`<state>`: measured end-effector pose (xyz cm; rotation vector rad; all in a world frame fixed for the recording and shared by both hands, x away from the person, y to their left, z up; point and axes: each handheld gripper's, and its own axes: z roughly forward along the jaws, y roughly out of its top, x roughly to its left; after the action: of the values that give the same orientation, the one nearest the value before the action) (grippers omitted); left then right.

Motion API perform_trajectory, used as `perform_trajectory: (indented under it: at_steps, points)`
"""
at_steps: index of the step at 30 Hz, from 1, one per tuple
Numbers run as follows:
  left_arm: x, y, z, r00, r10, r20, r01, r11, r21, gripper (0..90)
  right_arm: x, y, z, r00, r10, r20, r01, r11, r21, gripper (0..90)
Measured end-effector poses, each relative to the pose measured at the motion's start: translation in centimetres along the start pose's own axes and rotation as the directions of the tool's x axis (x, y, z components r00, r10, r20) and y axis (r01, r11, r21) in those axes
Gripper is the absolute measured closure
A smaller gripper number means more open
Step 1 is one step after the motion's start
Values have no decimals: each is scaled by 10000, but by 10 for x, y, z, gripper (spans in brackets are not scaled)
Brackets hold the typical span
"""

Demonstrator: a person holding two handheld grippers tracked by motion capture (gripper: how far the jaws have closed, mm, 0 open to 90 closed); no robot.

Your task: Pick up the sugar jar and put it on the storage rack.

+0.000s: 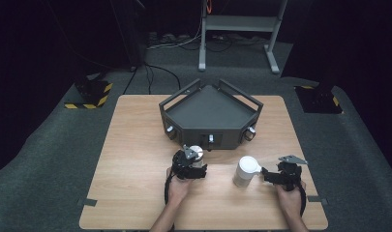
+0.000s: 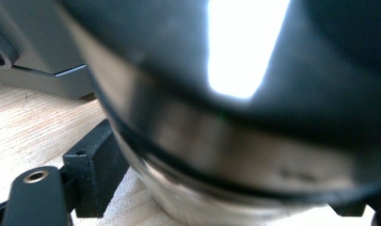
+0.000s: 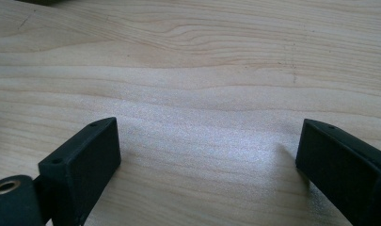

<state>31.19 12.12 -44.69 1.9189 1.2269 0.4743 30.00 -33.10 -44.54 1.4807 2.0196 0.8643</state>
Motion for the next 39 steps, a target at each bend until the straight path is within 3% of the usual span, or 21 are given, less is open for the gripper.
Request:
perform_trajectory:
  at_steps: [3, 9, 14, 18, 19, 23, 24, 28, 30, 31, 32, 34, 39]
  points:
    - [0, 1, 0, 10000, 40, -26, -40, 10000, 12, 202, 0, 0, 0, 10000, 0, 0, 0, 10000, 0, 66]
    - [-7, -7, 6, 9992, -362, -166, 354, 9981, -494, 246, 0, 0, 0, 10000, 0, 0, 0, 10000, -1, 66]
    - [-11, -9, 7, 9985, -459, -288, 439, 9968, -670, 266, 0, 0, 0, 10000, -2, 2, 2, 10000, -2, 66]
    - [-9, -5, 5, 9993, -197, -325, 183, 9989, -426, 296, 0, 0, 0, 10000, 0, 1, 0, 10000, 0, 66]
    - [-3, 7, -1, 9983, 541, -240, -532, 9980, 342, 298, 0, 0, 0, 10000, -1, 3, 1, 10000, 0, 66]
    - [-6, 6, -1, 9978, 579, -316, -569, 9979, 315, 304, 0, 0, 0, 10000, 0, 2, 0, 10000, 1, 66]
    - [-13, -6, 5, 9988, -148, -464, 125, 9987, -485, 305, 0, 0, 0, 10000, 0, 2, 0, 10000, -1, 66]
    - [-16, -9, 6, 9983, -219, -532, 183, 9976, -670, 309, 0, 0, 0, 10000, 1, 2, -1, 10000, -1, 66]
    - [-8, 6, -2, 9969, 685, -396, -673, 9972, 312, 310, 0, 0, 0, 10000, 0, 3, 0, 10000, 0, 66]
    - [-9, 5, -2, 9969, 679, -400, -666, 9973, 314, 310, 0, 0, 0, 10000, -1, 2, 1, 10000, 0, 66]
    - [-15, -7, 4, 9986, -50, -529, 25, 9989, -477, 311, 0, 0, 0, 10000, 0, 2, 0, 10000, -1, 66]
    - [-10, 5, -3, 9968, 695, -397, -683, 9972, 317, 311, 0, 0, 0, 10000, -3, 3, 3, 10000, 0, 66]
    - [-11, 7, -6, 9961, 810, -342, -801, 9964, 275, 312, 0, 0, 0, 10000, -1, 3, 1, 10000, 0, 66]
